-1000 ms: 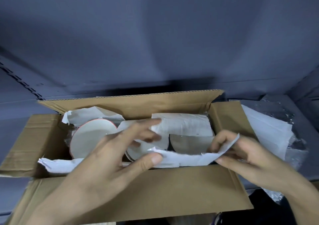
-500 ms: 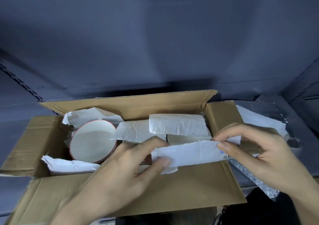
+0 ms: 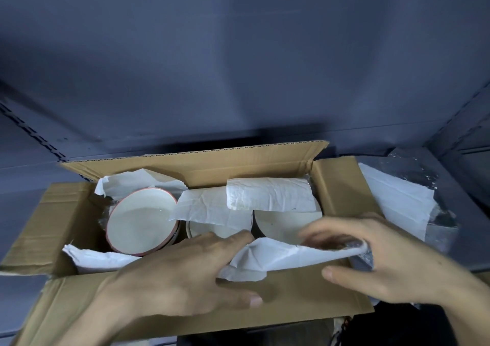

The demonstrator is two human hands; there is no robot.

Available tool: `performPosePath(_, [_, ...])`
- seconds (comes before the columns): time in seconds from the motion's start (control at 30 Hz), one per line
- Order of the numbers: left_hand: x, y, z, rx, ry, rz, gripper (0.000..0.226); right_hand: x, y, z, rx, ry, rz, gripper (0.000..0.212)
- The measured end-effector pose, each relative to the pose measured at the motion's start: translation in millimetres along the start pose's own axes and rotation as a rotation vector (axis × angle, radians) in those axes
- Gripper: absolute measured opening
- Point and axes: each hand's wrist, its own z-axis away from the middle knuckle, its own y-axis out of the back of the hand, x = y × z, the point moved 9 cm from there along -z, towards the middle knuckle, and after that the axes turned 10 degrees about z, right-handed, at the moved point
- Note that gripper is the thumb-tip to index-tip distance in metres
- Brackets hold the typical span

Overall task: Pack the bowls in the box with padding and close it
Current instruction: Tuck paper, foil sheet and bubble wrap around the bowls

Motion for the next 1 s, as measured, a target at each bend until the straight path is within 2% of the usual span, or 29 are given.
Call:
performPosePath(0.1, [-2, -1, -1, -0.041, 0.028, -0.018, 0.061, -7, -7, -9, -0.071, -0.01, 0.14, 0.035])
performPosePath(0.23, [3, -3, -9, -0.08, 0.042, -0.048, 0.059, -11, -26, -21, -0.236, -0.04, 0.223, 0.038])
performPosePath(0.37, [6, -10, -20, -0.141, 0.035, -0.038, 0.069, -6, -28, -27, -0.296, -0.105, 0.289, 0.043])
performPosePath(0.47, [11, -9, -25, -0.131, -0.002, -0.014, 0.062, 0, -31, -31, -0.337, -0.146, 0.341, 0.043])
performPosePath(0.6, [17, 5, -20, 0.076, -0.121, -0.052, 0.039, 4, -33, -32, -0.344, -0.112, 0.26, 0.034])
performPosePath(0.7, [21, 18, -12, 0.216, -0.205, -0.032, 0.019, 2, -16, -31, -0.23, -0.052, 0.178, 0.027])
performPosePath(0.8, [21, 22, -10, 0.286, -0.22, -0.054, 0.02, 5, -4, -32, -0.121, -0.021, 0.175, 0.011])
performPosePath(0.9, [21, 26, -8, 0.363, -0.218, -0.027, 0.032, 17, -10, -37, -0.114, -0.075, 0.297, 0.024])
performPosePath(1.0, [28, 32, -1, 0.434, -0.282, -0.018, 0.025, 20, -17, -37, -0.141, -0.079, 0.313, 0.031])
